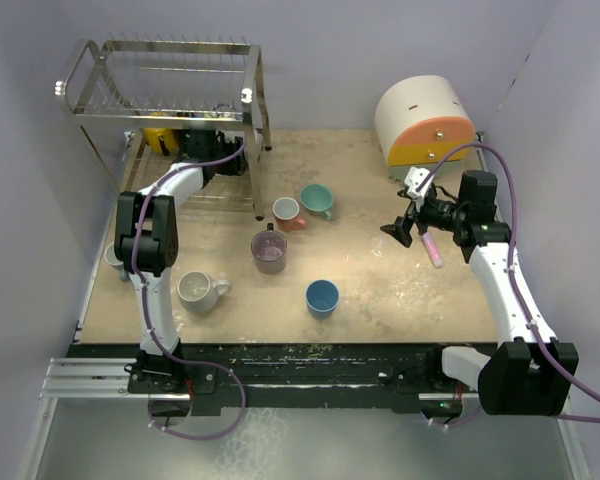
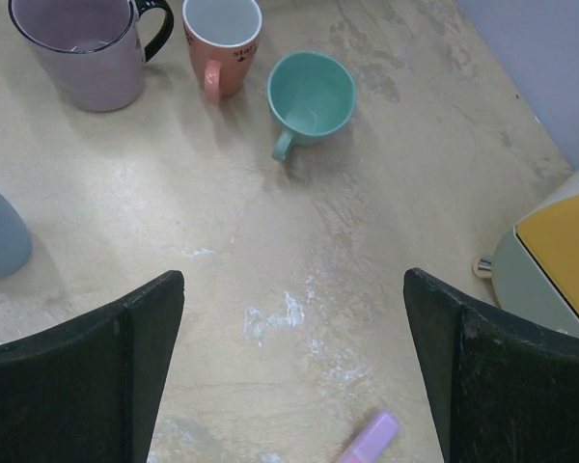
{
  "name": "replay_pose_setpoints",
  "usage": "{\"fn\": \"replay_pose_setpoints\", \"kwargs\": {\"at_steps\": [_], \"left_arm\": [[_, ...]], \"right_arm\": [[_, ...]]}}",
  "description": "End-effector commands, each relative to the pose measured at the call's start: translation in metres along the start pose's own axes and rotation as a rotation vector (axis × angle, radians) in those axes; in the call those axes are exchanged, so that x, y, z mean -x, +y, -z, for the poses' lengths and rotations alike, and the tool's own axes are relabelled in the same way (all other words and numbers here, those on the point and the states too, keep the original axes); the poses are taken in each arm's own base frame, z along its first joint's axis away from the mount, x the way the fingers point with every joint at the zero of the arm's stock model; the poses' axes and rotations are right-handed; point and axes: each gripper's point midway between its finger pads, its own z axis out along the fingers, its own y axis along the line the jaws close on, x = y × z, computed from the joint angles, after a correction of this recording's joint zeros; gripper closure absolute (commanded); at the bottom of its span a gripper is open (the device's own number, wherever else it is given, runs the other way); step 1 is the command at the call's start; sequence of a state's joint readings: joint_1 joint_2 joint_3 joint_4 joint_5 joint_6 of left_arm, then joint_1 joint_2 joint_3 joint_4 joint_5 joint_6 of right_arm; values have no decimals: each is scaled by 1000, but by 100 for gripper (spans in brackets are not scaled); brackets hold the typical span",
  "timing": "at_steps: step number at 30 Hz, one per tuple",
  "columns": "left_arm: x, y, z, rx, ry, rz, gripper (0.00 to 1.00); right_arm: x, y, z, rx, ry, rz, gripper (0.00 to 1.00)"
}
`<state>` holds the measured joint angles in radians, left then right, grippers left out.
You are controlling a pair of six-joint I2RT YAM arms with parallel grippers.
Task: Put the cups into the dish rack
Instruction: Turn the cup upside down in the dish rack.
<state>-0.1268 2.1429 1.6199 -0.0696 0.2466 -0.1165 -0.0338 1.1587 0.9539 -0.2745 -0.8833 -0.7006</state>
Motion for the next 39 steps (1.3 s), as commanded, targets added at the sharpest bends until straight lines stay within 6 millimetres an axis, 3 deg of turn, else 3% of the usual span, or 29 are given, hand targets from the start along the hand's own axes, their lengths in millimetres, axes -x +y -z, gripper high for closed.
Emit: {"fn": "replay_pose_setpoints", "kwargs": {"at_steps": [1,11,17,29,33,39], "left_arm": [[61,-22,27,-47,-138,-15,50],[50,-8,51,64,-116,-2,37],[40,5,57,141,-79,12,38],[47,-2,73,94,-124,9,44],[42,3,76,97,-117,8,54],[31,22,81,114,-113,62,83]], "right_arm": [[8,-4,2,-4,-18,30,4],[9,-3,3,1,-22,38,4],[10,-2,3,0,-22,44,4],[8,-2,3,2,-17,45,4],[8,-2,3,2,-17,45,4],[8,-2,3,3,-18,46,4]]}}
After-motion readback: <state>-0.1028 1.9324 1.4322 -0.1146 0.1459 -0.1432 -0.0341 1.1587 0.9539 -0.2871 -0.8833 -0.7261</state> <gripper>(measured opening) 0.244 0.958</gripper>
